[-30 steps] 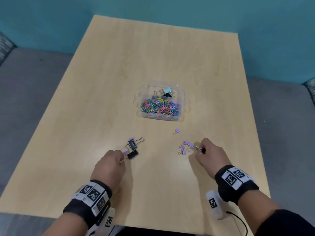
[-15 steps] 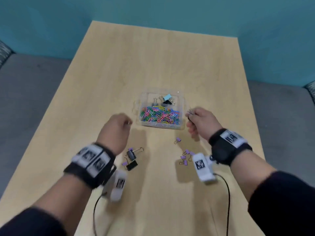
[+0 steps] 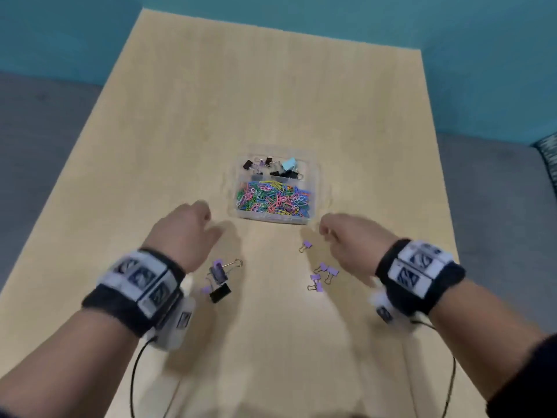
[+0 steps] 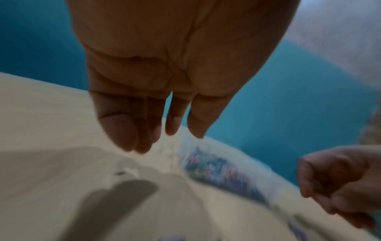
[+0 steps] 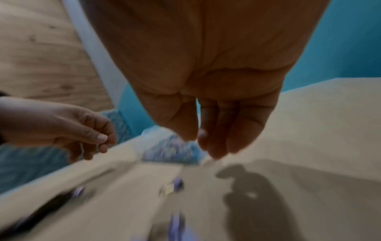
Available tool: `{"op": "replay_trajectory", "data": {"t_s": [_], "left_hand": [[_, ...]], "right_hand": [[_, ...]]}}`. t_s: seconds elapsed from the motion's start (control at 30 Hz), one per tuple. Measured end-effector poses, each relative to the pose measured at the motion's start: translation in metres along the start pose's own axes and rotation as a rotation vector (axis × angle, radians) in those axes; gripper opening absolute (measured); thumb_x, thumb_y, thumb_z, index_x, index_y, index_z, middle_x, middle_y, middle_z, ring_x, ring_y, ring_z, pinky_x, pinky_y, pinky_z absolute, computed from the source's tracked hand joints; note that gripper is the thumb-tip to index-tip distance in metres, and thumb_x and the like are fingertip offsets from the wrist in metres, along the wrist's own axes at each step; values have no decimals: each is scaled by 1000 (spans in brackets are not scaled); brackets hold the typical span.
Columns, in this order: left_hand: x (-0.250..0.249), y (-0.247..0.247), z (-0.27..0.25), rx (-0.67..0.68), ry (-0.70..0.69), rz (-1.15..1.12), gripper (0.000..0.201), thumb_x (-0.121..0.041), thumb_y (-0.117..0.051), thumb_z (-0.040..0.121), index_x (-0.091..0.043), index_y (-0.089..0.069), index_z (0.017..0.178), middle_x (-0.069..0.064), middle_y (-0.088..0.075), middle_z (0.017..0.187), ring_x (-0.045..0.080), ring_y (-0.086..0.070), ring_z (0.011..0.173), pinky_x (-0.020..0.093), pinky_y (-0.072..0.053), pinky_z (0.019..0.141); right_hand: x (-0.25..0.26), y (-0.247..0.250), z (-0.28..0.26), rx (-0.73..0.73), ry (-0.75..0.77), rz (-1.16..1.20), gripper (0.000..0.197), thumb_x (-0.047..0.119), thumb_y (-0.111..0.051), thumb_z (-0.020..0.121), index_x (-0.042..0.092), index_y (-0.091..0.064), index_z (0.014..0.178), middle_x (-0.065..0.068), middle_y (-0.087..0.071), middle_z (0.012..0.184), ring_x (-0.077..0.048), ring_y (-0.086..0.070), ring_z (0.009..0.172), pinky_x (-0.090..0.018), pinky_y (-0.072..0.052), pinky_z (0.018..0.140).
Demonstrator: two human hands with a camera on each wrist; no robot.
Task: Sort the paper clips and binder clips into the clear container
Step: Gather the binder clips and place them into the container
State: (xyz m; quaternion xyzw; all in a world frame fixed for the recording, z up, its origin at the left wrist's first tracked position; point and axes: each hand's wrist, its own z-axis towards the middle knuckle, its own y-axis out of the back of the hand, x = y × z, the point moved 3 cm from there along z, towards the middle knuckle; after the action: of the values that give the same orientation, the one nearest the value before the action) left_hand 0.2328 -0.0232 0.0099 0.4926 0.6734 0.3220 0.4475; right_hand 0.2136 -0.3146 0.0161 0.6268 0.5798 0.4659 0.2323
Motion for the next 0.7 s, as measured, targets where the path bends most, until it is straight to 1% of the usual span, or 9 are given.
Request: {"op": "replay_trajectory", "data": {"t_s": [0.07, 0.13, 0.27, 0.37, 0.47, 0.53, 0.6, 0.63, 0.7], "left_hand": [[13, -24, -28, 136, 62, 69, 41, -56, -53, 80, -22, -47, 101, 2, -48, 92, 27, -55, 79, 34, -42, 67], [10, -40, -41, 145, 73, 31, 45, -59, -60, 76, -23, -42, 96, 0, -41, 89, 25, -53, 71, 33, -41, 63], [-11, -53, -40, 81, 18, 19, 30, -37, -62, 80, -22, -39, 91, 3, -41, 91, 27, -51, 68, 33, -40, 61], [-19, -59, -35, 64, 8, 30, 26, -26, -60, 82, -21, -35, 87, 4, -42, 88, 29, -49, 68, 33, -39, 61], [-25, -61, -30, 37, -54, 86, 22, -21, -58, 81, -18, -36, 86, 5, -44, 87, 27, -45, 73, 34, -38, 62], [-27, -61, -26, 10, -89, 89, 17, -19, -56, 82, -17, -39, 84, 4, -44, 85, 27, -47, 76, 33, -36, 62], [-26, -60, -25, -3, -93, 37, 15, -19, -55, 85, -15, -41, 80, 2, -50, 81, 26, -51, 75, 33, -37, 59], [-23, -59, -26, -4, -77, -35, 15, -20, -56, 85, -16, -43, 78, 2, -54, 78, 24, -52, 71, 32, -38, 57], [-14, -55, -30, -30, -14, -228, 16, -21, -59, 84, -19, -45, 76, 2, -58, 70, 21, -54, 65, 31, -39, 54]], "right_hand": [[-6, -30, -24, 90, 29, -63, 25, 16, -49, 83, 25, -46, 106, 5, -47, 98, -20, -53, 75, -33, -42, 63], [-10, -47, -32, 83, 19, -52, 22, 18, -52, 85, 23, -44, 104, 4, -41, 98, -20, -50, 68, -32, -41, 60], [-12, -62, -31, 2, 0, 10, 13, 19, -57, 88, 20, -45, 93, 4, -38, 94, -21, -49, 64, -30, -36, 56], [-14, -61, -30, -48, -44, 72, 20, 19, -59, 86, 18, -40, 81, 4, -40, 87, -20, -44, 59, -27, -30, 50], [-21, -62, -33, -76, -110, 172, 19, 13, -57, 81, 19, -41, 74, 1, -49, 74, -20, -46, 59, -29, -34, 52], [-27, -63, -37, -126, -180, 418, 14, 10, -54, 80, 23, -49, 78, 6, -56, 70, -18, -50, 58, -28, -41, 52], [-28, -62, -40, -173, -270, 831, 23, 1, -48, 79, 21, -57, 80, 8, -55, 68, -20, -48, 54, -29, -44, 52], [-28, -62, -40, -188, -321, 985, 23, -3, -44, 79, 15, -58, 79, 1, -54, 68, -21, -47, 53, -30, -44, 52], [-28, -60, -37, -199, -373, 1029, 17, -2, -41, 77, 9, -54, 76, -14, -54, 69, -22, -48, 52, -32, -43, 51]]}}
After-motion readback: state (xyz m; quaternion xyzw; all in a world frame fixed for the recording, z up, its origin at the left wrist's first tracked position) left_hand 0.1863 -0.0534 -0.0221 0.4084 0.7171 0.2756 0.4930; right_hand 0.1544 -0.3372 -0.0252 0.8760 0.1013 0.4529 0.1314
